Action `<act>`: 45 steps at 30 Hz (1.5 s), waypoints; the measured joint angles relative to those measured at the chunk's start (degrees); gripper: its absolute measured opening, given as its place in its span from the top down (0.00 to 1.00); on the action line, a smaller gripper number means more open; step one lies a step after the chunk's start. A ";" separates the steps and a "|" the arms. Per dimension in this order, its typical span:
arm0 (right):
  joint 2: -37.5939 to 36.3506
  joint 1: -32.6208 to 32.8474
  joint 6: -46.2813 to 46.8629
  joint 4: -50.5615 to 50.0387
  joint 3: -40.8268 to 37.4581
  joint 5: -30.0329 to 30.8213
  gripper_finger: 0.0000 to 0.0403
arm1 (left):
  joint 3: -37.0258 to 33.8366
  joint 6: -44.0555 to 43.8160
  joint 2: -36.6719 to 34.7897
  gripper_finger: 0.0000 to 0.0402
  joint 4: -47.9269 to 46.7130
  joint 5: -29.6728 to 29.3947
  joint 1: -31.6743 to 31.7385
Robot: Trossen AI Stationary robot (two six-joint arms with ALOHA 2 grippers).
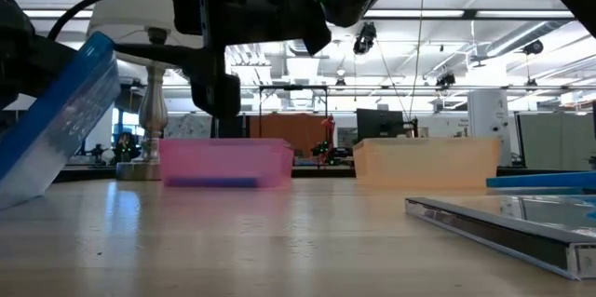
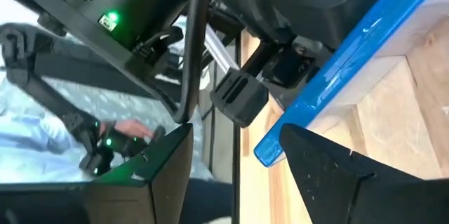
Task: Pick & place jewel cases by type
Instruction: Put the left blue cd case into the pink bin
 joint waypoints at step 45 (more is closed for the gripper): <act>-0.34 -3.70 8.58 -18.65 -0.64 19.52 0.45 | 1.72 -3.19 -1.62 0.72 -1.74 -5.00 -2.09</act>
